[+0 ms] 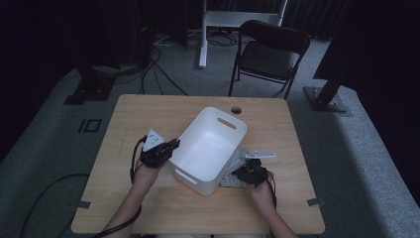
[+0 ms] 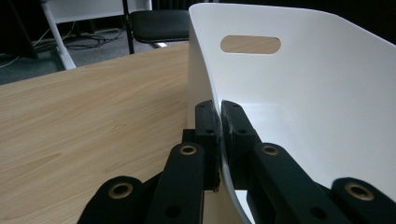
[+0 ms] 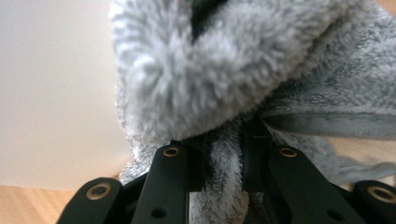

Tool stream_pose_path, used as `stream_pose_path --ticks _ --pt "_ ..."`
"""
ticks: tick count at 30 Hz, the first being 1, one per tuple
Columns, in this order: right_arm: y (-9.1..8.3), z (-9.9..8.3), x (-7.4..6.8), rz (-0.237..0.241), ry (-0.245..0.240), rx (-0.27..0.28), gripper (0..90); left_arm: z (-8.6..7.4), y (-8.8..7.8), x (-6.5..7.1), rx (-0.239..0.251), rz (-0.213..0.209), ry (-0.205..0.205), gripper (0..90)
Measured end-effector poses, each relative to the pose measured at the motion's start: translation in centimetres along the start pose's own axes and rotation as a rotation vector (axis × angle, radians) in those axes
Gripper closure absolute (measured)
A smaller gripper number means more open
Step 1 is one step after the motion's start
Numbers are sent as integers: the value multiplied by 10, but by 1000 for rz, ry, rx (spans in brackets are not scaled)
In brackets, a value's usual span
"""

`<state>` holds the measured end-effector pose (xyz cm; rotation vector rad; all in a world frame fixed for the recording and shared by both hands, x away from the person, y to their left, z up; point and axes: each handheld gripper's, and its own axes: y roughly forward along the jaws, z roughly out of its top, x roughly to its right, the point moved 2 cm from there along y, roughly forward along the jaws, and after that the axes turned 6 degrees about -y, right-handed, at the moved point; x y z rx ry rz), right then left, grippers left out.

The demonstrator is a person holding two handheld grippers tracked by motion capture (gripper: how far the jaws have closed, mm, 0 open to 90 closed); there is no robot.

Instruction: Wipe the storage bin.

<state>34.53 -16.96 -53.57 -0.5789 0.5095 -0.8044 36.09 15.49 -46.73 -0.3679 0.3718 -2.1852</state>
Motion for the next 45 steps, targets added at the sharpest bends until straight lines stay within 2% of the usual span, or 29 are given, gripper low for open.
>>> stream_pose_path --ticks 4,6,10,12,13,14,15,17,21,23,26,30,35,39,45 --pt "4 -2 3 9 17 -18 760 0 0 0 -2 14 -3 864" --pt "2 -1 3 3 8 -24 760 0 0 0 0 27 -6 866" --pt "-10 2 2 5 -10 -8 759 0 0 1 7 33 -11 869" --pt "-24 7 3 8 -11 26 759 0 0 1 8 31 -12 870" --pt "-24 7 3 8 -11 26 759 0 0 1 8 31 -12 871" --pt "-33 10 2 9 -12 53 759 0 1 1 8 29 -13 871" --pt "-52 17 -1 10 -17 110 759 0 1 1 8 30 -13 871" --pt "-71 22 -6 22 -17 172 758 0 1 1 8 31 -12 871" --pt "-92 28 -22 57 -45 235 759 0 1 1 8 30 -12 871" --pt "-90 29 -29 72 -63 231 758 0 0 1 7 33 -10 871" --pt "-78 28 -39 73 -98 200 758 0 1 2 6 30 -8 872" --pt "-62 24 -45 65 -111 175 758 0 1 2 2 25 -7 871" --pt "-51 19 -44 53 -114 133 758 0 1 2 3 21 -10 870" --pt "-42 15 -39 53 -94 110 758 0 0 3 2 28 -2 868" --pt "-39 15 -36 47 -98 104 758 0 1 3 2 21 3 866"
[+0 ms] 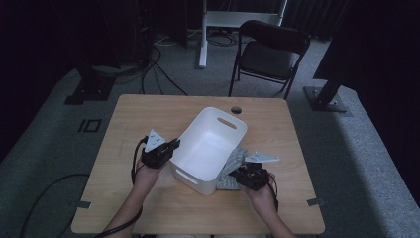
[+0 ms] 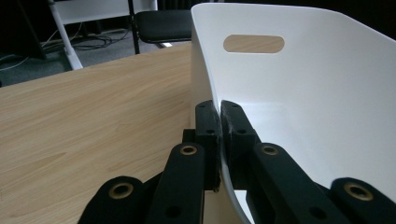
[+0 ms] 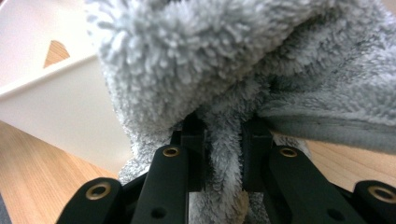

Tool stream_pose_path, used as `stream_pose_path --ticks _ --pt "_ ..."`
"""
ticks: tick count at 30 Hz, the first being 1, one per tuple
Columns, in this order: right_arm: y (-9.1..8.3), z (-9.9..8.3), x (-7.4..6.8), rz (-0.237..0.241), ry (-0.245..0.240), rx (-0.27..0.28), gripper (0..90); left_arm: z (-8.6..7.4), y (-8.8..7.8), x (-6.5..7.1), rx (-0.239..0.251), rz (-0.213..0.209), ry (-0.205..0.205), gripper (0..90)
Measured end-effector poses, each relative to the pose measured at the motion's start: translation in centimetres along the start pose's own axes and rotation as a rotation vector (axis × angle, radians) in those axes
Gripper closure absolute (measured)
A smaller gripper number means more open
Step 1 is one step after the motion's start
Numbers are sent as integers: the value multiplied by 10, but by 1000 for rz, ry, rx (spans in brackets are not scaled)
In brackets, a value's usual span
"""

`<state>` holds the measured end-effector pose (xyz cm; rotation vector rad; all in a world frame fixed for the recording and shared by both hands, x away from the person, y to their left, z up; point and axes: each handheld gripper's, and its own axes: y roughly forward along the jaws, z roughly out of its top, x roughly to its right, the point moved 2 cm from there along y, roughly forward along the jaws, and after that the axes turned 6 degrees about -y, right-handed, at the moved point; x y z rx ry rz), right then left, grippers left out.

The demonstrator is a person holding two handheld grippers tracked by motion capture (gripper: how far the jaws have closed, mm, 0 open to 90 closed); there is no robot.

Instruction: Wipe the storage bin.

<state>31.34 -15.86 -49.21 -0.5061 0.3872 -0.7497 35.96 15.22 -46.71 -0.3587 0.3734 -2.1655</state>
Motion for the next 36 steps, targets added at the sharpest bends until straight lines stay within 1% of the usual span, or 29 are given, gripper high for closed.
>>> stream_pose_path --ticks 5,11,14,18,20,24,25,28,30,31,33,36 --pt "6 -5 3 -6 9 -24 758 0 0 -1 2 -6 -4 865" --pt "12 -10 8 -1 30 -51 758 0 0 -1 5 -9 -5 865" --pt "15 -12 10 -3 35 -63 758 -1 0 -1 7 -12 -13 864" --pt "21 -17 13 -7 38 -84 756 -1 0 -1 7 -12 -12 864" --pt "24 -20 15 -9 47 -94 757 -1 0 -1 8 -12 -12 864" --pt "30 -24 18 -20 46 -111 757 -1 0 -1 8 -14 -14 863" --pt "32 -26 19 -21 50 -123 757 -1 0 -1 8 -13 -14 863" --pt "38 -30 22 -16 60 -140 757 -1 0 -1 8 -6 -11 863" --pt "38 -31 23 -11 69 -144 757 0 0 -1 6 6 -5 863" --pt "37 -30 23 -15 64 -147 757 0 0 -1 5 12 -10 864" --pt "35 -30 22 -17 55 -152 758 0 0 -2 7 12 -20 865" --pt "24 -25 21 -11 53 -125 758 0 0 0 8 18 -10 868"
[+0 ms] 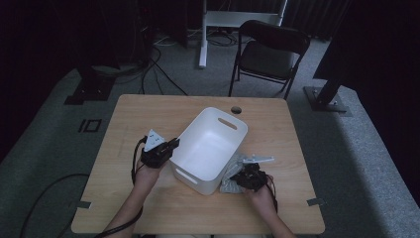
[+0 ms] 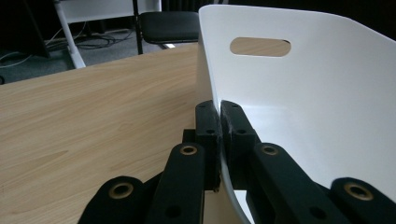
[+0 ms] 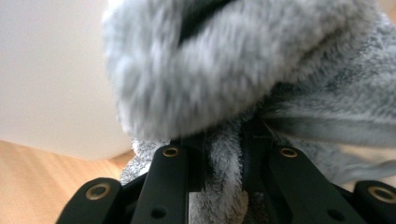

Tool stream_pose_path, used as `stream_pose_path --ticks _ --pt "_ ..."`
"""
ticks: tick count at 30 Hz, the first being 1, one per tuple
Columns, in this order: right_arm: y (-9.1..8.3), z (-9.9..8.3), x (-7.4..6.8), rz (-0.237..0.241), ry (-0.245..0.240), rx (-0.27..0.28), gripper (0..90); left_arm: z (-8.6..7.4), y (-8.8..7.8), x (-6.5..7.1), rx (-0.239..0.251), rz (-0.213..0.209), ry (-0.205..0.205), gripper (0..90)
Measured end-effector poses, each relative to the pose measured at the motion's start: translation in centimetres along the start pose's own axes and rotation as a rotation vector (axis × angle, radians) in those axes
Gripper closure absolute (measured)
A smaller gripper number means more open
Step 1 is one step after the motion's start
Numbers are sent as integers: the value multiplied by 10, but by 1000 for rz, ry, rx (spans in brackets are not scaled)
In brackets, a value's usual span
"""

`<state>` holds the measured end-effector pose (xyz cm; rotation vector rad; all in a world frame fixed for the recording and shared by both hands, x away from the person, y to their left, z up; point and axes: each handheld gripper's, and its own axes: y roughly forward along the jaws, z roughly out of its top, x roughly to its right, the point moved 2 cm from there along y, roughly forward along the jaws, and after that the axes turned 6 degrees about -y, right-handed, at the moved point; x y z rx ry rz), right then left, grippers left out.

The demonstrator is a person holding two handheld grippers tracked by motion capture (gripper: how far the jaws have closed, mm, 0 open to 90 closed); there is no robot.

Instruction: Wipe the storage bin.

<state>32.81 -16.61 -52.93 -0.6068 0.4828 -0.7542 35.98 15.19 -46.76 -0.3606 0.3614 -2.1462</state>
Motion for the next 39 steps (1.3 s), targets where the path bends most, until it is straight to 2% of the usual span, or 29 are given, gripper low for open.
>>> stream_pose_path --ticks 2,5,7,10,11,15,19,25,32,39 --pt "-15 6 0 0 0 42 758 0 0 0 1 0 -1 869" --pt "-46 17 -3 4 3 144 757 0 0 0 2 1 0 871" --pt "-67 25 -12 17 -12 213 757 0 0 1 2 0 -2 871" --pt "-83 29 -26 45 -40 257 757 0 0 1 2 -1 -3 871" --pt "-84 30 -30 55 -46 257 757 0 0 1 0 -1 -1 871" --pt "-75 27 -44 87 -74 227 757 0 0 1 -1 -2 0 871" --pt "-62 24 -52 68 -109 197 757 0 1 1 -1 -8 -2 871" --pt "-51 23 -55 24 -135 184 759 0 1 0 -2 -20 -2 869" --pt "-34 16 -41 33 -74 141 759 0 0 2 3 -1 -3 867" --pt "-22 14 -30 27 -50 113 759 0 0 2 7 13 -4 865"
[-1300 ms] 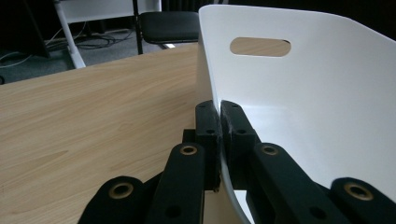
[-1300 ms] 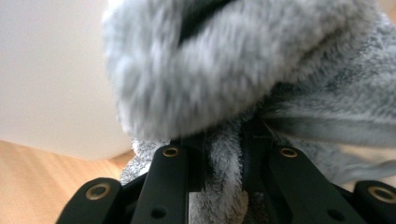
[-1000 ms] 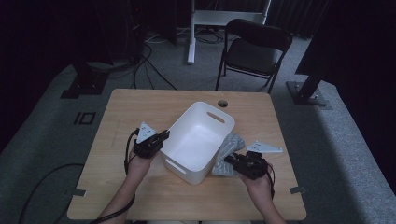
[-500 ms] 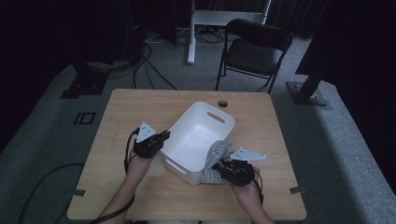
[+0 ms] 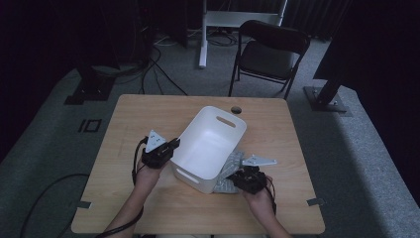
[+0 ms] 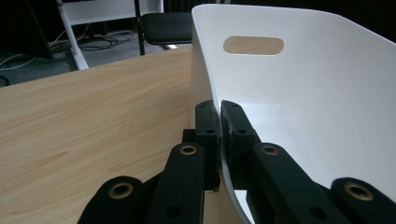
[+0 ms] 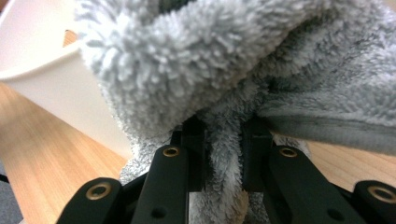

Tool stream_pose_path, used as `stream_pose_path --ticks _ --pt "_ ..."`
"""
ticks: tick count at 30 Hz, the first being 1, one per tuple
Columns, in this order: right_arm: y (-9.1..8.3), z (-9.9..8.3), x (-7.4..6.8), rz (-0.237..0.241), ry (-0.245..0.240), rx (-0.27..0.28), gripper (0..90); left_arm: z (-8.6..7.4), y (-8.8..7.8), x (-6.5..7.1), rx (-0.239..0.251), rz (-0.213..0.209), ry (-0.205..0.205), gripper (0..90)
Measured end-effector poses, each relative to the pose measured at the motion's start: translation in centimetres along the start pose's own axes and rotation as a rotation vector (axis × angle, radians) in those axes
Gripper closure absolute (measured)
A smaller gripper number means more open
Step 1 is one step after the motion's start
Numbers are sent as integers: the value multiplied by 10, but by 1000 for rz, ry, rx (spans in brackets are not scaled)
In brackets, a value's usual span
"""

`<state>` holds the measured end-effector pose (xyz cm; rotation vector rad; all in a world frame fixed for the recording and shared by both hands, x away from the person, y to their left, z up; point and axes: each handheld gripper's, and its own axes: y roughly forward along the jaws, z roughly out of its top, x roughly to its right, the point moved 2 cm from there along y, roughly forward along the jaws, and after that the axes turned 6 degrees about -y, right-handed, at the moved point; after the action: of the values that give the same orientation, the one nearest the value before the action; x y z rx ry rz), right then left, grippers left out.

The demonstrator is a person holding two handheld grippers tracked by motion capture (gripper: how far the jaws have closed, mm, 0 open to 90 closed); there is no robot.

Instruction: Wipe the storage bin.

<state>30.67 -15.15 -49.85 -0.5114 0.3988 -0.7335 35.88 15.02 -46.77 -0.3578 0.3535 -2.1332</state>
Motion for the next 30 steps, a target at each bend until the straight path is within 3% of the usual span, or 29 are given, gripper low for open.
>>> stream_pose_path --ticks 20,26,30 --pt "43 -26 26 -20 73 -121 759 0 0 -1 7 33 -17 863" --pt "35 -21 24 -19 71 -118 759 -1 0 -1 16 49 -27 866" --pt "12 -8 17 7 71 -39 759 0 0 -1 16 56 -23 868"
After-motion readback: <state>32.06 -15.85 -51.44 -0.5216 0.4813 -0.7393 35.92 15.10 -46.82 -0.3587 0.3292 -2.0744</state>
